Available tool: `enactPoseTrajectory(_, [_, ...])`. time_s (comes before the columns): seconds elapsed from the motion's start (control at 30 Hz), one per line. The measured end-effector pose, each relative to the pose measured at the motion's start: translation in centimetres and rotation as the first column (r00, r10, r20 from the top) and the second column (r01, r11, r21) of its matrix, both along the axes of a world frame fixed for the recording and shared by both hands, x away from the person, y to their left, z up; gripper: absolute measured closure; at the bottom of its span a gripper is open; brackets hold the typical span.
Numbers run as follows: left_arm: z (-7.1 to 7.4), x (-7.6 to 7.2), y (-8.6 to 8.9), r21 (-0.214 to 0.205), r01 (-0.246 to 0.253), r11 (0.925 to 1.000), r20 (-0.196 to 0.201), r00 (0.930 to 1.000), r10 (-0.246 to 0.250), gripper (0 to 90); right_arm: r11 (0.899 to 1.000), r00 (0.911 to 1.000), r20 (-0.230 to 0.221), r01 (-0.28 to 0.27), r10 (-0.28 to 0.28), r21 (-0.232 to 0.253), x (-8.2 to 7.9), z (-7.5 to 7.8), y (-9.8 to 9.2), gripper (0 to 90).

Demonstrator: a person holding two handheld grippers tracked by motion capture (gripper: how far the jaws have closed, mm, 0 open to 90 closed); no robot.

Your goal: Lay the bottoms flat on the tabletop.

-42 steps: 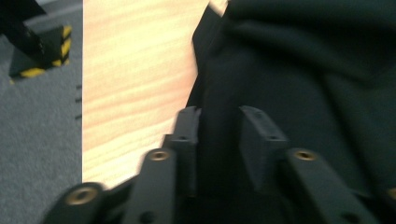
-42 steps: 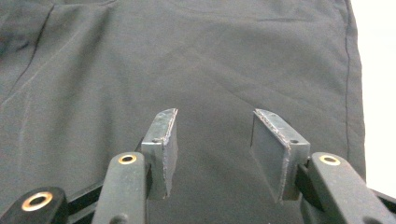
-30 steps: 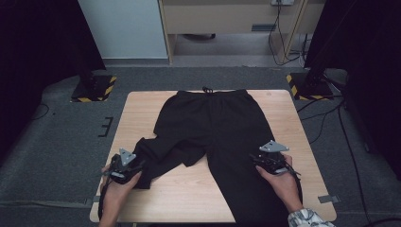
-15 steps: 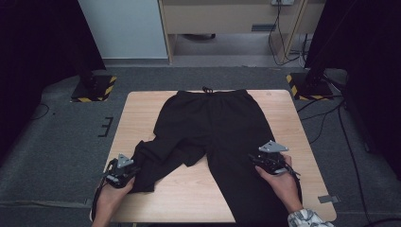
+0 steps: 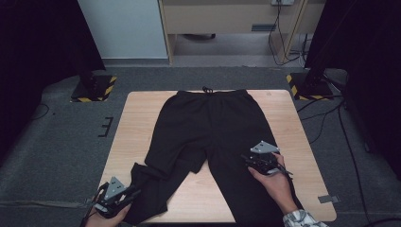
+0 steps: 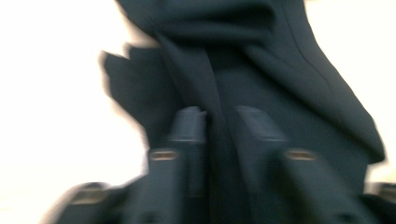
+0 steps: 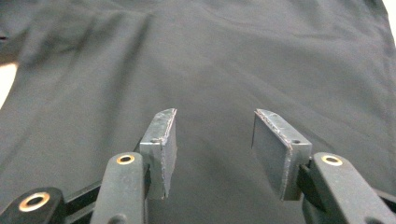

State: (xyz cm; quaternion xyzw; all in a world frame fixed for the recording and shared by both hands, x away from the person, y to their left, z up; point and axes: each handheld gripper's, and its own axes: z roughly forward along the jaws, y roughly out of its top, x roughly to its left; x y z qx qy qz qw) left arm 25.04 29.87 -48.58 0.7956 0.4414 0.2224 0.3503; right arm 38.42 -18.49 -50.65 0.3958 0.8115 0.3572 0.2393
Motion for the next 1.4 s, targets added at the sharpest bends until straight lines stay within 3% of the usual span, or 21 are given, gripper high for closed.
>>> enactPoseTrajectory(0.03, [0.0,0.0,0.0,0.000,0.000,1.0000,0.000,1.0000,0.000,53.5,1.000,1.0000,0.000,0.000,0.000,0.000,0.0,0.0,0.0,50.1])
enactPoseTrajectory(0.07, [0.5,0.7,0.6,-0.029,-0.043,0.9987,0.074,0.9962,0.045,47.8,1.000,0.9998,0.003,-0.022,0.022,0.007,0.1,0.1,1.0,50.1])
enactPoseTrajectory(0.1, [0.7,1.2,0.9,-0.039,-0.068,0.9969,0.092,0.9932,0.071,46.4,0.999,0.9994,0.004,-0.034,0.034,0.008,0.0,0.2,1.6,50.1])
enactPoseTrajectory(0.17, [0.7,1.8,1.1,-0.043,-0.081,0.9958,0.102,0.9911,0.085,47.4,0.999,0.9985,0.002,-0.054,0.054,0.006,0.1,0.3,2.2,50.1])
enactPoseTrajectory(0.2, [0.3,3.2,1.4,-0.033,-0.095,0.9949,0.103,0.9898,0.098,49.1,0.997,0.9969,-0.003,-0.079,0.079,0.021,0.1,0.4,3.4,50.2])
enactPoseTrajectory(0.23, [0.3,3.2,1.4,-0.033,-0.095,0.9949,0.103,0.9898,0.098,49.2,0.997,0.9969,-0.003,-0.079,0.079,0.021,0.1,0.4,3.4,50.2])
enactPoseTrajectory(0.27, [-0.1,4.2,1.5,-0.030,-0.092,0.9953,0.079,0.9924,0.094,49.2,0.993,0.9935,-0.010,-0.113,0.113,0.038,0.2,0.5,4.9,50.3])
enactPoseTrajectory(0.33, [-1.2,6.1,1.3,0.032,-0.084,0.9960,0.036,0.9959,0.082,48.5,0.988,0.9890,-0.015,-0.146,0.147,0.041,0.2,0.5,6.2,50.3])
enactPoseTrajectory(0.37, [-1.2,6.1,1.3,0.032,-0.084,0.9960,0.036,0.9959,0.082,48.4,0.988,0.9890,-0.015,-0.146,0.147,0.041,0.2,0.5,6.2,50.3])
enactPoseTrajectory(0.4, [-1.6,7.0,1.2,0.056,-0.088,0.9945,0.025,0.9959,0.087,48.4,0.982,0.9822,-0.014,-0.187,0.188,0.034,0.2,0.6,7.9,50.3])
enactPoseTrajectory(0.57, [-2.1,8.0,1.3,0.043,-0.084,0.9955,0.015,0.9964,0.084,42.8,0.968,0.9684,-0.029,-0.247,0.248,0.041,0.3,0.5,10.7,51.8])
enactPoseTrajectory(0.6, [-2.6,8.5,1.3,0.018,-0.069,0.9975,-0.004,0.9976,0.069,40.0,0.961,0.9608,-0.047,-0.270,0.273,0.057,0.5,0.3,12.2,51.9])
enactPoseTrajectory(0.63, [-2.6,8.5,1.3,0.018,-0.069,0.9975,-0.004,0.9976,0.069,38.6,0.956,0.9550,-0.057,-0.288,0.291,0.063,0.5,0.1,13.0,51.2])
enactPoseTrajectory(0.67, [-3.0,8.7,1.3,0.003,-0.054,0.9985,-0.029,0.9981,0.054,38.9,0.950,0.9488,-0.069,-0.303,0.308,0.074,0.5,0.0,13.8,50.0])
enactPoseTrajectory(0.8, [-3.1,8.7,1.1,-0.019,-0.030,0.9994,-0.040,0.9988,0.029,40.6,0.929,0.9267,-0.087,-0.359,0.366,0.087,0.6,-0.5,16.6,45.2])
enactPoseTrajectory(0.97, [-3.6,8.7,0.8,-0.001,0.012,0.9999,-0.084,0.9964,-0.012,50.7,0.917,0.9110,-0.110,-0.389,0.397,0.092,1.2,-0.8,19.1,44.7])
enactPoseTrajectory(1.1, [-3.6,8.5,0.9,0.003,0.027,0.9996,-0.106,0.9940,-0.026,65.3,0.917,0.9113,-0.109,-0.389,0.397,0.087,1.5,-0.9,20.0,54.6])
enactPoseTrajectory(1.13, [-3.5,8.3,0.9,0.004,0.039,0.9992,-0.115,0.9926,-0.038,69.3,0.914,0.9063,-0.123,-0.396,0.404,0.089,1.6,-0.9,20.3,61.7])
enactPoseTrajectory(1.23, [-3.3,7.8,0.9,0.018,0.063,0.9978,-0.128,0.9900,-0.060,77.4,0.914,0.9050,-0.130,-0.398,0.405,0.079,1.7,-1.1,20.5,70.1])
enactPoseTrajectory(1.37, [-2.9,6.8,0.8,0.058,0.093,0.9940,-0.150,0.9851,-0.084,82.0,0.912,0.9004,-0.144,-0.405,0.411,0.067,1.8,-1.3,20.5,84.7])
enactPoseTrajectory(1.4, [-2.6,5.8,0.8,0.093,0.100,0.9906,-0.164,0.9829,-0.084,82.5,0.911,0.8999,-0.142,-0.407,0.412,0.064,1.8,-1.3,20.4,87.2])
